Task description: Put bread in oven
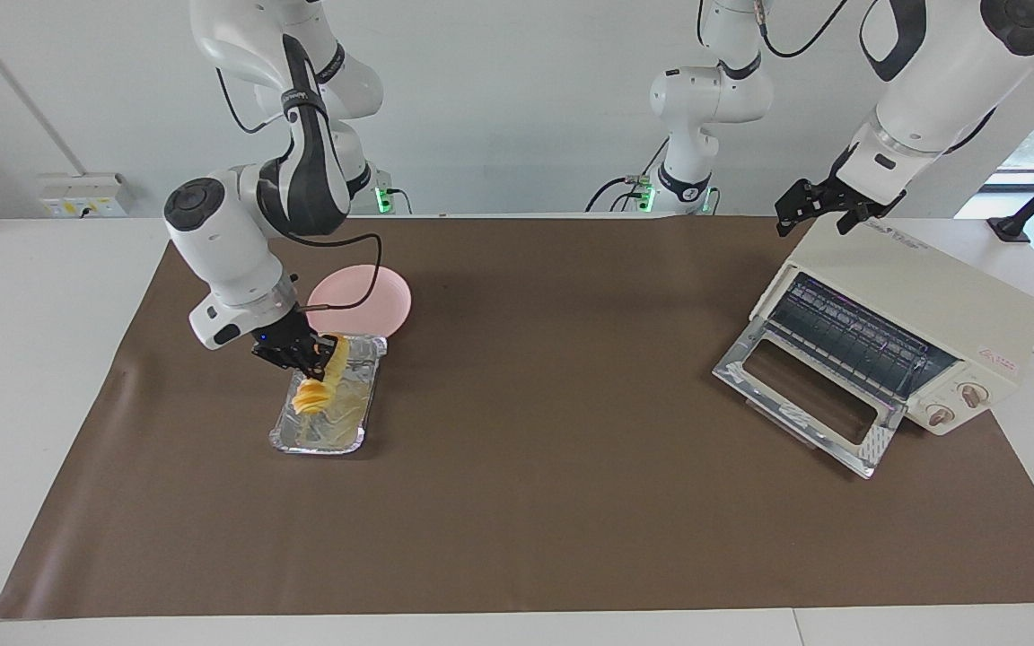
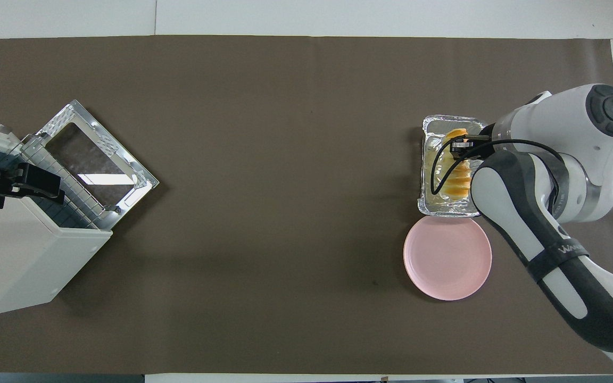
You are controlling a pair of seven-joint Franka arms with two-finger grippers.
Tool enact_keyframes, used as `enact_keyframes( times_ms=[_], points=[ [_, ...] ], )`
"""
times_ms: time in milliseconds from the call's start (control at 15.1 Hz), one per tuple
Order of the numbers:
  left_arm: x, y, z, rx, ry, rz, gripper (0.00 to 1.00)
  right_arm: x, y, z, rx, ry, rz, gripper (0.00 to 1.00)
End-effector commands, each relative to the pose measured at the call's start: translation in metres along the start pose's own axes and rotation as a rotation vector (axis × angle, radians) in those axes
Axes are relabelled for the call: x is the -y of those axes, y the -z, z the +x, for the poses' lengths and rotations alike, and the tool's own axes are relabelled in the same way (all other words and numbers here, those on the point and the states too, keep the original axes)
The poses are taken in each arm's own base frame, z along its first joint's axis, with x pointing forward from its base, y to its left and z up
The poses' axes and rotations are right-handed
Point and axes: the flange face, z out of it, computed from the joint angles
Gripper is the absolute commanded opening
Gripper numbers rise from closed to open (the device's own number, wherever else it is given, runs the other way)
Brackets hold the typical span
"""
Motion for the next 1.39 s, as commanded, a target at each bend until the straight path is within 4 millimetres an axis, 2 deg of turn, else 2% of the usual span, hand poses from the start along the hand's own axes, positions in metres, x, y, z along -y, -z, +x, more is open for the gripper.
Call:
enact_keyframes(
  times_ms=[0, 330, 462, 595, 661, 727, 793, 925, 1057, 1189, 1321],
  points=[
    [0.003, 0.003, -0.004, -0.017, 0.0, 0.012, 1.0, -0.001, -0.013, -0.002, -0.005, 0.006, -0.002, 0.0],
    [0.003, 0.003, -0.004, -0.017, 0.0, 0.012, 1.0, -0.002, -0.026, -0.002, -0.017, -0.003, -0.001, 0.0],
    [0.003, 0.003, -0.004, -0.017, 0.0, 0.012, 1.0, 0.012, -0.036, -0.005, -0.005, -0.01, 0.0, 0.0],
    [0.003, 0.003, -0.004, -0.017, -0.001, 0.012, 1.0, 0.014, -0.036, -0.003, -0.02, -0.021, 0.002, 0.0],
    [0.003, 0.003, -0.004, -0.017, -0.001, 0.012, 1.0, 0.014, -0.037, -0.003, -0.019, -0.017, 0.001, 0.2],
    [0.003, 0.003, -0.004, -0.017, 0.0, 0.012, 1.0, 0.014, -0.036, -0.002, -0.022, -0.009, 0.001, 0.77],
    [0.003, 0.003, -0.004, -0.017, 0.0, 0.012, 1.0, 0.012, -0.034, 0.0, -0.019, -0.012, 0.0, 1.0],
    [0.003, 0.003, -0.004, -0.017, 0.0, 0.012, 1.0, 0.01, -0.025, 0.005, -0.023, -0.011, 0.001, 1.0],
    [0.003, 0.003, -0.004, -0.017, 0.0, 0.012, 1.0, 0.0, -0.013, 0.011, -0.004, 0.015, -0.015, 1.0],
    [0.003, 0.003, -0.004, -0.017, 0.0, 0.012, 1.0, -0.035, -0.007, 0.014, 0.007, 0.028, -0.022, 1.0],
    [0.003, 0.003, -0.004, -0.017, -0.001, 0.012, 1.0, -0.053, -0.013, 0.01, 0.022, 0.011, -0.024, 1.0]
  ],
)
